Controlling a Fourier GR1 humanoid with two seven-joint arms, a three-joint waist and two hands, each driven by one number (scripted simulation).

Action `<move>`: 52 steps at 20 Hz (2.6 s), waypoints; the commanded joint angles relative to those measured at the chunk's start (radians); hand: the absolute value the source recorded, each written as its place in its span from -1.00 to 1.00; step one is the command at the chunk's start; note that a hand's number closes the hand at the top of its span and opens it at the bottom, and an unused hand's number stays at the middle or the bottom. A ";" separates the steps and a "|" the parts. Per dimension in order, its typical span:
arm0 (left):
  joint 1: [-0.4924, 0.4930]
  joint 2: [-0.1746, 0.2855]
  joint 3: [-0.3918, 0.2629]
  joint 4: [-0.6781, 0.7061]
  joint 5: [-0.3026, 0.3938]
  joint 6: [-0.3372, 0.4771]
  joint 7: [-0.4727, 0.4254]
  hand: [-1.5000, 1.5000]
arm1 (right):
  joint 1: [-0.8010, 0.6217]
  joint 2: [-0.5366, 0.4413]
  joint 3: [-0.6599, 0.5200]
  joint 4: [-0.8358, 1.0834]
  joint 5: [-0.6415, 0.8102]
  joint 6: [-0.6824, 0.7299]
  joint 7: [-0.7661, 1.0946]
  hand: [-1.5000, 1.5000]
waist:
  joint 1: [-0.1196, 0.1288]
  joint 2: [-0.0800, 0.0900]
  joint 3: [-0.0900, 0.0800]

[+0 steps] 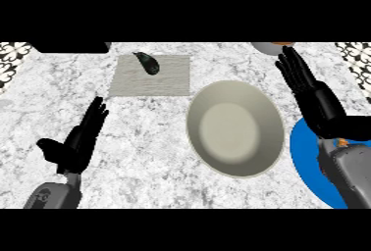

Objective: Pick the can from the plate and place it in the bowl

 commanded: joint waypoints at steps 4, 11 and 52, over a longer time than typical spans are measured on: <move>-0.105 0.078 0.131 -0.085 -0.028 0.092 0.014 0.00 | 0.026 0.034 -0.044 -0.109 -0.092 0.033 0.092 -1.00 | -0.003 -0.005 0.008; -0.083 0.182 0.240 -0.112 0.039 0.047 0.036 0.00 | 0.223 -0.022 -0.067 -0.131 0.345 -0.448 0.004 -1.00 | -0.039 -0.017 0.007; -0.101 0.114 0.256 -0.136 -0.028 -0.004 0.058 0.00 | 0.675 -0.459 -0.304 -0.724 0.496 0.366 0.908 -1.00 | -0.002 -0.001 0.008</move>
